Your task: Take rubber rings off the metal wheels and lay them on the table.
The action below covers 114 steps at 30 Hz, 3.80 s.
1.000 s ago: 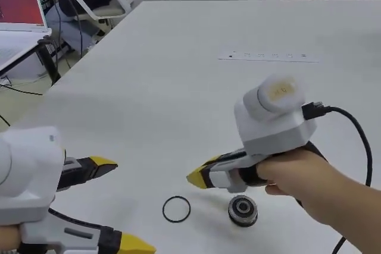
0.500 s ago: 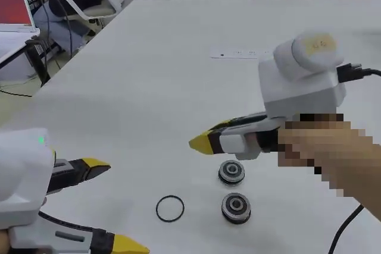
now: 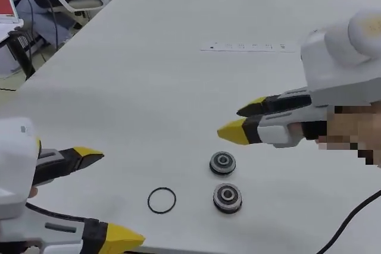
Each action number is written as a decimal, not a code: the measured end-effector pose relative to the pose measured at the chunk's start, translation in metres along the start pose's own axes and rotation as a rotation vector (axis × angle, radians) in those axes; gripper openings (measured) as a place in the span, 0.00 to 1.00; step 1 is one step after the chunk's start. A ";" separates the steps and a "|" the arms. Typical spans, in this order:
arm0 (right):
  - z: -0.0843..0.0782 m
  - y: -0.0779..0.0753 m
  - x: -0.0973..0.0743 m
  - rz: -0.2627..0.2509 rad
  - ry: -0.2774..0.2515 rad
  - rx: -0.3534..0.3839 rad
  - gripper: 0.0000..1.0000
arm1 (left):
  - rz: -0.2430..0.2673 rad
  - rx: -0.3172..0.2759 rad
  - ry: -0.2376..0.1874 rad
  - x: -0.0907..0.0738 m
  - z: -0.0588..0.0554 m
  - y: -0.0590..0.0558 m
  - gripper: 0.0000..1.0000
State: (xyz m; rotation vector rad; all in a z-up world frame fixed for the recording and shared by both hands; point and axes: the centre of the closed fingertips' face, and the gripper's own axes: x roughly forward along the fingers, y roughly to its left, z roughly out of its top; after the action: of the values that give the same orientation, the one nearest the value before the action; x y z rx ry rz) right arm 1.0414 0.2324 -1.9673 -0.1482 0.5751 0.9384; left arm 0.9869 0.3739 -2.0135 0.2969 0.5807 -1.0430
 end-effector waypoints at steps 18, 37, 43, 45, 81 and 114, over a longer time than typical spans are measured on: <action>-0.079 0.009 0.005 0.073 0.211 -0.179 0.31 | 0.000 0.061 -0.147 -0.014 0.044 -0.001 0.85; -0.116 0.021 0.018 0.160 0.284 -0.165 0.28 | -0.186 0.270 -0.161 0.037 0.106 -0.039 0.80; -0.116 0.022 0.021 0.167 0.278 -0.165 0.28 | -0.256 0.318 -0.159 0.061 0.116 -0.049 0.77; -0.116 0.024 0.022 0.173 0.273 -0.157 0.27 | -0.262 0.324 -0.151 0.070 0.117 -0.049 0.76; -0.120 0.030 0.032 0.187 0.264 -0.168 0.23 | -0.331 0.334 0.001 0.135 0.036 -0.065 0.20; -0.120 0.025 0.030 0.186 0.259 -0.162 0.01 | -0.329 0.328 -0.026 0.134 0.035 -0.063 0.08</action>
State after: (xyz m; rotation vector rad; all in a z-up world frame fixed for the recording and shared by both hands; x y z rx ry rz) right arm 0.9866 0.2252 -2.0813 -0.3705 0.7608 1.1565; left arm 0.9925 0.2293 -2.0606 0.4851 0.4415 -1.4620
